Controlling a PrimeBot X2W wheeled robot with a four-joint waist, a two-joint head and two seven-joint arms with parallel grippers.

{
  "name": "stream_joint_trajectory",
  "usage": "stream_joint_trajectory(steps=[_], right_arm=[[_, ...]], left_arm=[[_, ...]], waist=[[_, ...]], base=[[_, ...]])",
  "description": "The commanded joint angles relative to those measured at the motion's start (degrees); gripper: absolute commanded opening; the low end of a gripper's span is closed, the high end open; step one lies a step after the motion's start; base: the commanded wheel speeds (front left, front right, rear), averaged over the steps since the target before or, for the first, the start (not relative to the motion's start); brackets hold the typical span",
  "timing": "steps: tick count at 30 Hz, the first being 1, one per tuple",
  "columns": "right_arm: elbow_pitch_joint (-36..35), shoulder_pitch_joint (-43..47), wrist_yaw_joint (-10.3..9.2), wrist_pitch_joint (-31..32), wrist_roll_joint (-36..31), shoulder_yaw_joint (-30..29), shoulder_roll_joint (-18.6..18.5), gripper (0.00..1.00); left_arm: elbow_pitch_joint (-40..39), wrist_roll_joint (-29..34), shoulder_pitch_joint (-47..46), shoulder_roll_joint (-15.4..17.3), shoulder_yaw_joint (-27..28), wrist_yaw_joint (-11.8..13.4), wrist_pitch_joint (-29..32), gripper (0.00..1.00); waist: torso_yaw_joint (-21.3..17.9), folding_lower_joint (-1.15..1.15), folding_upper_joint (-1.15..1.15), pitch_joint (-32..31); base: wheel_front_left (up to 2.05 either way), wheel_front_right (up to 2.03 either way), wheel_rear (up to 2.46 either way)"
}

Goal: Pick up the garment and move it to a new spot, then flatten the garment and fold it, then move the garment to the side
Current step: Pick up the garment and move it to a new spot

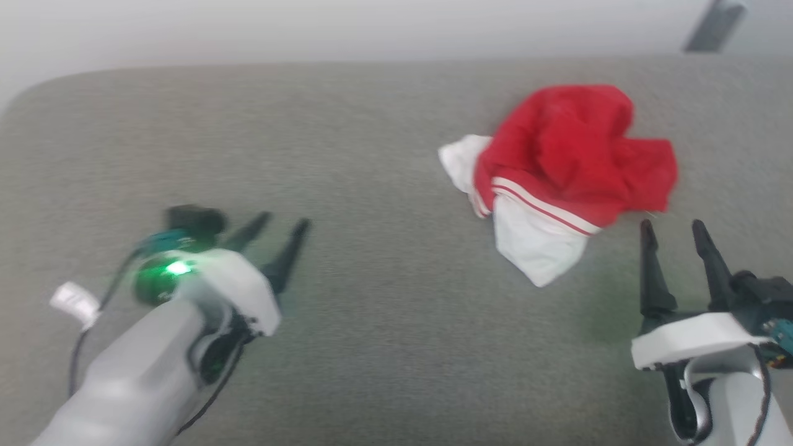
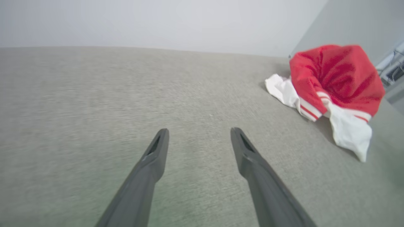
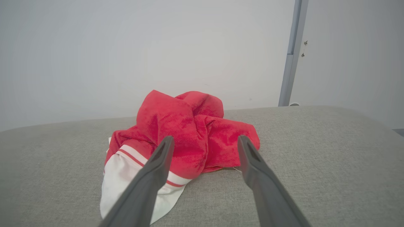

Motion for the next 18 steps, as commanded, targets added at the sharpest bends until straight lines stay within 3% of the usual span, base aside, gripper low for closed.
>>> stream_joint_trajectory(steps=[1, 9, 14, 18], right_arm=[[-0.2, 0.7, 0.0, -0.1, -0.3, -0.2, -0.1, 1.0], [-1.2, 3.4, 0.0, -0.1, -0.7, -3.2, 0.1, 1.0], [-1.6, 4.0, 0.0, -0.1, -1.1, -3.0, -0.8, 1.0], [-2.1, 3.8, 0.0, -0.1, -1.4, -1.9, -1.7, 1.0]], left_arm=[[-0.5, 0.8, 2.2, 0.4, 2.0, 0.6, -0.2, 1.0], [-11.9, 14.6, 20.2, 0.6, 27.9, 4.1, -0.3, 1.0], [-20.2, 27.3, 30.7, -1.6, 40.3, 5.4, -0.3, 1.0], [-27.0, 37.4, 37.8, -5.7, 49.3, 4.1, -0.3, 1.0]], waist=[[3.1, 0.0, 0.0, -2.4], [3.7, 0.0, 0.0, -4.0], [2.6, 0.0, 0.0, -5.2], [1.4, 0.0, 0.0, -6.6]], base=[[0.0, 0.0, 0.0], [0.0, 0.0, 0.0], [0.0, 0.0, 0.0], [0.0, 0.0, 0.0]])
